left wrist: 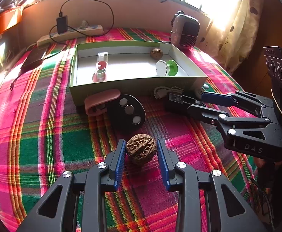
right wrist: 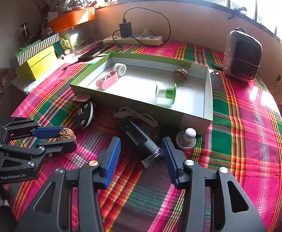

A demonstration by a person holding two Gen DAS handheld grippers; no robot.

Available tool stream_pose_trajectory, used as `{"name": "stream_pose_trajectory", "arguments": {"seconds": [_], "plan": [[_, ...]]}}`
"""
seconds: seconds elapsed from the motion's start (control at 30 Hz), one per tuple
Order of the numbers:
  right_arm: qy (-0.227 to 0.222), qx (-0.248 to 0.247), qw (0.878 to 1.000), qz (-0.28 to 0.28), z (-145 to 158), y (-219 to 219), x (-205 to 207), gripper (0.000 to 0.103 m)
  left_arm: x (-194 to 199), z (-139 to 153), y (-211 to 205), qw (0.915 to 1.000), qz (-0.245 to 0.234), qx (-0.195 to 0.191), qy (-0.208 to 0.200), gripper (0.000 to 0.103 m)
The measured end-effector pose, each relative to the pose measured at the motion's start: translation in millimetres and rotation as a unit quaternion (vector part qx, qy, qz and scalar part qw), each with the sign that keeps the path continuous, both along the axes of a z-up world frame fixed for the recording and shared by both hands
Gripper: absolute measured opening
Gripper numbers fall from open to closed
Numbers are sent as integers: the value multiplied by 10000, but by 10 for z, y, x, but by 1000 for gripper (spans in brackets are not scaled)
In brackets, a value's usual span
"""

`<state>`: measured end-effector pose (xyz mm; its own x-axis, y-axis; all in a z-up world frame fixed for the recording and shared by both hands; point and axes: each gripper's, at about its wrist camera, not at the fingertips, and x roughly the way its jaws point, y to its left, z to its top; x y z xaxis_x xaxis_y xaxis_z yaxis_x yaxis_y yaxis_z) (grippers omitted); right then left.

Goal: Organize objects
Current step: 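Lower the open right gripper around the black rectangular device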

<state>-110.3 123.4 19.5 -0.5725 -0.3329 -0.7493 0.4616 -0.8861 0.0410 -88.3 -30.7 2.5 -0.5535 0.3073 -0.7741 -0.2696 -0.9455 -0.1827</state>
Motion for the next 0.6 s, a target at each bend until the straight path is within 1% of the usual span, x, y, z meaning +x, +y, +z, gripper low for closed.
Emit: {"name": "stream_pose_trajectory", "arguments": {"seconds": [0.03,0.17,0.33,0.43,0.5,0.6], "plan": [[-2,68,10000,38,-17,-20,-13,54,0,0,-4,10000,8,-8,2,30],[38,329,9992,235,-50,-91,11,55,-13,-22,-27,10000,53,-45,-27,30],[-127,75,9991,387,-40,-46,40,55,-21,-18,-29,10000,56,-39,-38,30],[-316,-141,9976,599,-26,-66,70,55,-19,-18,-28,10000,61,-30,-37,30],[-251,-115,9976,632,-16,-87,85,55,-17,-19,-29,10000,60,-42,-34,30],[-232,107,9985,488,-50,-140,43,55,-34,-20,-30,10000,72,-45,-37,30]]}}
